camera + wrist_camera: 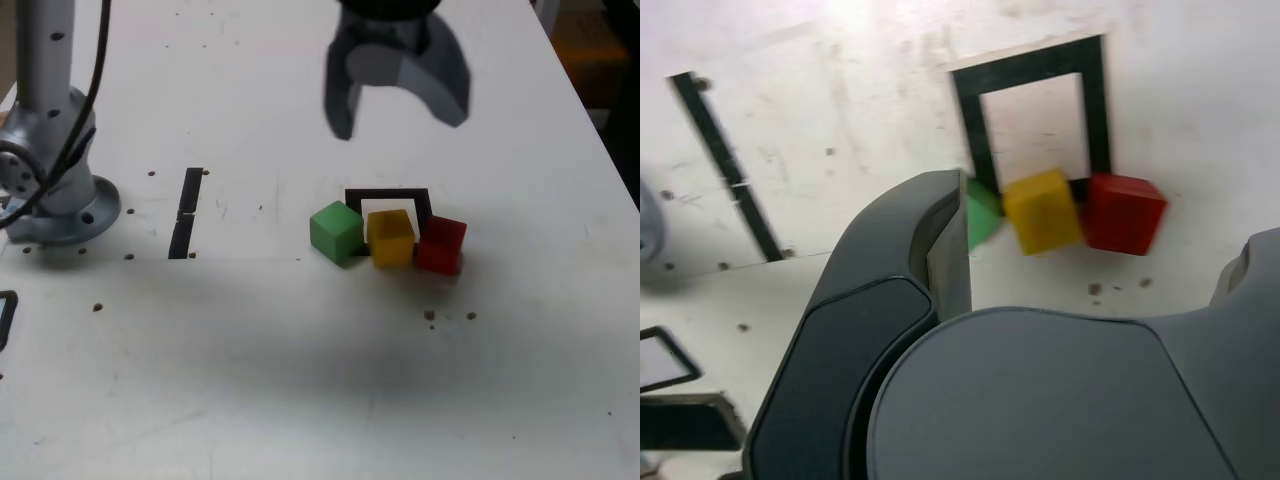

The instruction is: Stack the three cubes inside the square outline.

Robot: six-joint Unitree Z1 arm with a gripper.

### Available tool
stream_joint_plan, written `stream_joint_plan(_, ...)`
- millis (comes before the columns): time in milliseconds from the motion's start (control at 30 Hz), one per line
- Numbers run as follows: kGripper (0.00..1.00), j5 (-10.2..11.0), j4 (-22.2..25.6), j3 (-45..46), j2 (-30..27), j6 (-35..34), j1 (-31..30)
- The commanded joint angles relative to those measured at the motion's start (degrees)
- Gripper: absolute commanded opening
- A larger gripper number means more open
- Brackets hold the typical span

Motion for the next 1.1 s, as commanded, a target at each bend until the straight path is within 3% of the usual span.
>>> stream_joint_plan(0, 0.96, -0.1, 0.7, -1.3, 1.3, 0.6, -0.1)
stream_joint_plan(333, 0.94, -1.6, 2.5, -8.6, 10.3, 4.8, 1.2)
stream_joint_plan(1067, 0.93, -2.3, 2.2, -14.1, 21.2, 9.4, 2.9)
